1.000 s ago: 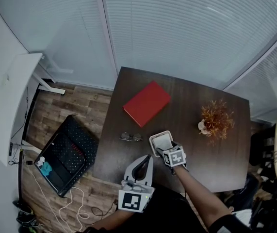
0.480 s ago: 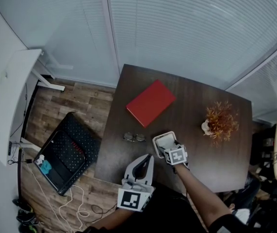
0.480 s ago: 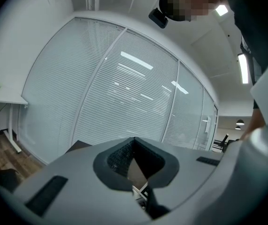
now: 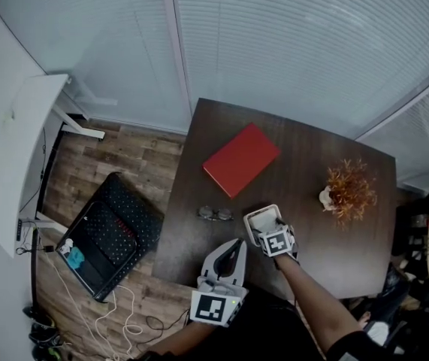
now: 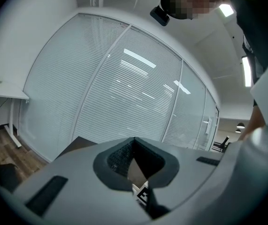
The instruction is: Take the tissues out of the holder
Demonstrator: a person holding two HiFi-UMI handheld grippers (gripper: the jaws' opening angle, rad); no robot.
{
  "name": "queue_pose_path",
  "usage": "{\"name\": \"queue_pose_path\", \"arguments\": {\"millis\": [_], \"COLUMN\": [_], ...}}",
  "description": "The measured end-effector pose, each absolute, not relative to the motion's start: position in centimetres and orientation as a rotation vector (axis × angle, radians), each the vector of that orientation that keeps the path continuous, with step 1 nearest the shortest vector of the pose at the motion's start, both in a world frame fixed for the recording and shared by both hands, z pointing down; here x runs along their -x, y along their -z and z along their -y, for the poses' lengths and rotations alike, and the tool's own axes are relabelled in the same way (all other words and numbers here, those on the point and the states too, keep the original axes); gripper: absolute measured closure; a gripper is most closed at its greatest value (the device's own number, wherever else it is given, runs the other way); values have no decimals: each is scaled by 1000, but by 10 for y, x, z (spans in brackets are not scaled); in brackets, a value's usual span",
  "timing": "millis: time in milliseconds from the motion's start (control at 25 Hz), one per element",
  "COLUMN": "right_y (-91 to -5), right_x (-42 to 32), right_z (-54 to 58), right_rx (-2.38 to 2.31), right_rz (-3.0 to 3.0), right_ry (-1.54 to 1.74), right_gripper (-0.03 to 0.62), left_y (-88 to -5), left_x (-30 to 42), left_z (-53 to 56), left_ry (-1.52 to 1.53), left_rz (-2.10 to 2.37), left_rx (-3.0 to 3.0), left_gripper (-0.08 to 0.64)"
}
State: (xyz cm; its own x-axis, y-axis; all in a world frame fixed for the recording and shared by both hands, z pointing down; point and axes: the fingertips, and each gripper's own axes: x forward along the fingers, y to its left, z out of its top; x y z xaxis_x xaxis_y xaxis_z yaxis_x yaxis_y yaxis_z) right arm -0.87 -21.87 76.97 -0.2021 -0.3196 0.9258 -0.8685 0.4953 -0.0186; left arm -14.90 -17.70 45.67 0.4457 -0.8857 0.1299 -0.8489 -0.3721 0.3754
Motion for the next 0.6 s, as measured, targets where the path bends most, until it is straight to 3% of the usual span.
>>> {"name": "queue_pose_path", "arguments": {"millis": [280, 600], "right_y": [-771, -757], "right_x": [11, 10], "right_z": [221, 211], "right_rx": [-1014, -1035], "right_rz": [1775, 1824], "right_ry": [-696, -728], "right_gripper": [195, 255], "left_y": [-453, -440], "left_x": [148, 142], "left_z": [175, 177], "left_ry": [145, 163], "left_rz": [1455, 1423], "left_rx": [-2333, -2386], "left_gripper": [561, 561]}}
